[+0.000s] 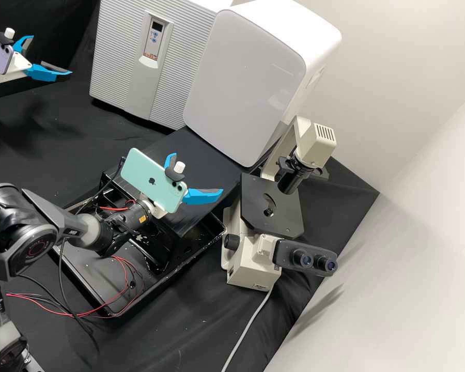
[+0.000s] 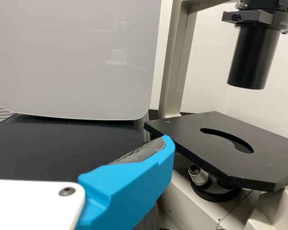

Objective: Open the incubator door

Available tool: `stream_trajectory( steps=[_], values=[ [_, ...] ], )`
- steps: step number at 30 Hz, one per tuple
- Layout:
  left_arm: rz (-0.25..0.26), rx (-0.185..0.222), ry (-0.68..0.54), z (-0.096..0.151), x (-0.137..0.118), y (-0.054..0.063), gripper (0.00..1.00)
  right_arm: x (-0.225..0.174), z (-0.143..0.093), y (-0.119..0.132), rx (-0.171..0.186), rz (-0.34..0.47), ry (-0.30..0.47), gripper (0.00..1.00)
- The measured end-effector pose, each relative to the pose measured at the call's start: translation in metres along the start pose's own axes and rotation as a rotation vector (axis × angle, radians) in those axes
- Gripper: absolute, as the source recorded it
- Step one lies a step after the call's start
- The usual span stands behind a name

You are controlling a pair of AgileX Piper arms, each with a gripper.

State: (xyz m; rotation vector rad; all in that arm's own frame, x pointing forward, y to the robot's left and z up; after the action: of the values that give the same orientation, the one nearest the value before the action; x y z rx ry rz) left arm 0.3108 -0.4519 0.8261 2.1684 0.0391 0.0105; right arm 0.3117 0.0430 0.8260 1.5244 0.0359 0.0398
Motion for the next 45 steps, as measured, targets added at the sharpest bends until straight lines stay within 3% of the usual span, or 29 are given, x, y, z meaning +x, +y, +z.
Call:
stream_trajectory(
  steps=[11,15,28,30,35,41,45],
  values=[
    [0.000,0.000,0.000,0.000,0.000,0.000,1.00,0.000,0.000,0.000,0.000,0.000,0.000,1.00],
    [-0.003,0.020,-0.019,-0.004,0.003,0.001,1.00,0.000,0.000,0.000,0.000,0.000,0.000,1.00],
    [0.025,0.051,-0.015,-0.052,0.071,0.014,1.00,0.000,0.000,0.000,0.000,0.000,0.000,1.00],
    [0.021,0.040,-0.014,-0.057,0.082,0.016,1.00,0.000,0.000,0.000,0.000,0.000,0.000,1.00],
    [0.019,-0.040,-0.044,-0.065,0.108,0.023,1.00,0.000,0.000,0.000,0.000,0.000,0.000,1.00],
    [0.023,-0.046,-0.154,-0.059,0.132,0.033,1.00,0.000,0.000,0.000,0.000,0.000,0.000,1.00],
    [-0.004,-0.088,-0.242,-0.054,0.147,0.036,1.00,0.000,0.000,0.000,0.000,0.000,0.000,1.00]
  ],
)
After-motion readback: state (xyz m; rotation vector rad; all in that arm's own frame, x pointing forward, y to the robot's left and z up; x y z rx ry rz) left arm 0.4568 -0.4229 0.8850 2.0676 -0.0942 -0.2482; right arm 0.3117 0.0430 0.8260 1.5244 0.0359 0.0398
